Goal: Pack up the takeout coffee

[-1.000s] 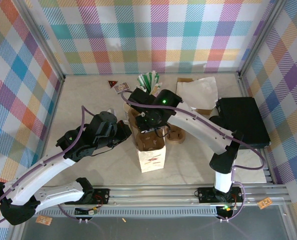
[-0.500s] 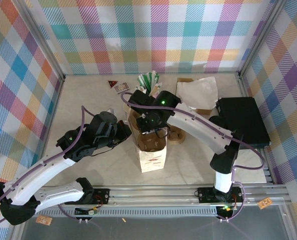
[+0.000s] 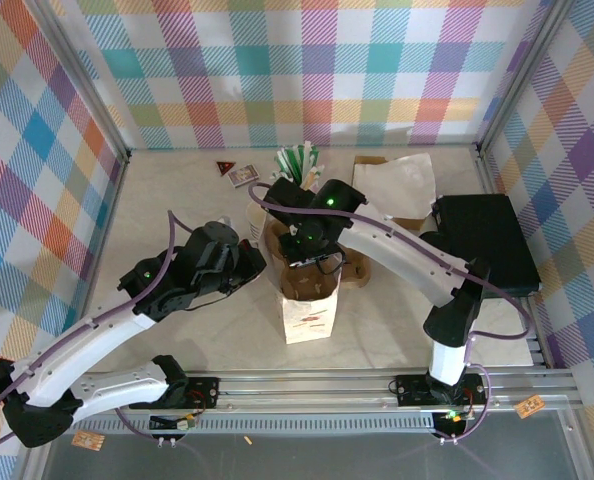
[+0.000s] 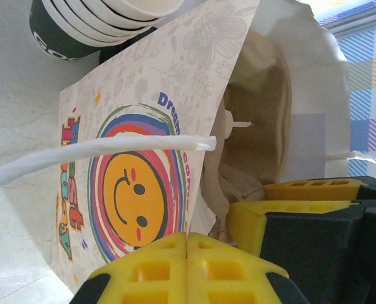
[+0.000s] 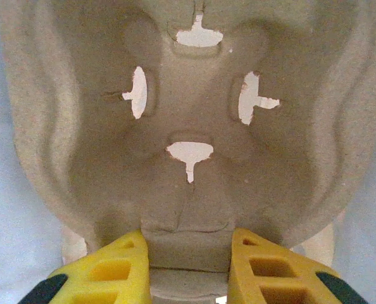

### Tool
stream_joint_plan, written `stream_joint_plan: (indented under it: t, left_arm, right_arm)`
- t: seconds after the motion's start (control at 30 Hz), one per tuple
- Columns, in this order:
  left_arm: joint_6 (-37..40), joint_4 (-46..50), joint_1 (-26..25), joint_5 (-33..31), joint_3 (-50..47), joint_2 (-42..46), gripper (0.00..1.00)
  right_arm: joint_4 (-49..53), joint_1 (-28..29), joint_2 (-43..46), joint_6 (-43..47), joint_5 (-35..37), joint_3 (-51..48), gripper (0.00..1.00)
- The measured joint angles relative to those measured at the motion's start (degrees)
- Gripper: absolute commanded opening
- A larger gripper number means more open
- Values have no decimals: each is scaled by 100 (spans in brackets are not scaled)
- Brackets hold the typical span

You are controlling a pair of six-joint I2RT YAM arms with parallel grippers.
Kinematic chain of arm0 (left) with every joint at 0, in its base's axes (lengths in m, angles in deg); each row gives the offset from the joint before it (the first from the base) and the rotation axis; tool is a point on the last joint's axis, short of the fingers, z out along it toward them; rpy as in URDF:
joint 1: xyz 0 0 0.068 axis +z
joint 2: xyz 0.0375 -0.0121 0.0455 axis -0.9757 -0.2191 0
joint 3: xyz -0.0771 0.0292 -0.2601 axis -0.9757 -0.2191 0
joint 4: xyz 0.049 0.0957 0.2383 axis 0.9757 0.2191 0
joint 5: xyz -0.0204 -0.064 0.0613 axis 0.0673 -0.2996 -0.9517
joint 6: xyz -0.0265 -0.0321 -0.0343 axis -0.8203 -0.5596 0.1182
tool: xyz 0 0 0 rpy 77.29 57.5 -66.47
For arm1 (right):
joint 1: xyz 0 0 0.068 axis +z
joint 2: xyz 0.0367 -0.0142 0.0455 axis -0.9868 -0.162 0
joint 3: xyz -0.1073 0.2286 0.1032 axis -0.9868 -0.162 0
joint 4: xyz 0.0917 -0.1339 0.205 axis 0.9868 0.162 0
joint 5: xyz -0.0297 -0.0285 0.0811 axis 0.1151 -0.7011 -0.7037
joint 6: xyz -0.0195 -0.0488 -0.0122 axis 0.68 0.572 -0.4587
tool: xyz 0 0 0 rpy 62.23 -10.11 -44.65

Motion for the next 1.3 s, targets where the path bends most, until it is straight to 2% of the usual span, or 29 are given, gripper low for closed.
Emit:
stream_joint_plan:
  t: [0.43, 1.3]
  left_arm:
    - [-317, -129, -308, -304, 0, -31, 0]
    - [-831, 431, -334, -603, 136, 83, 0]
  right_arm:
    - [-186, 0, 0, 42, -20, -391, 19]
    - [-299, 59, -612, 170, -39, -310, 19]
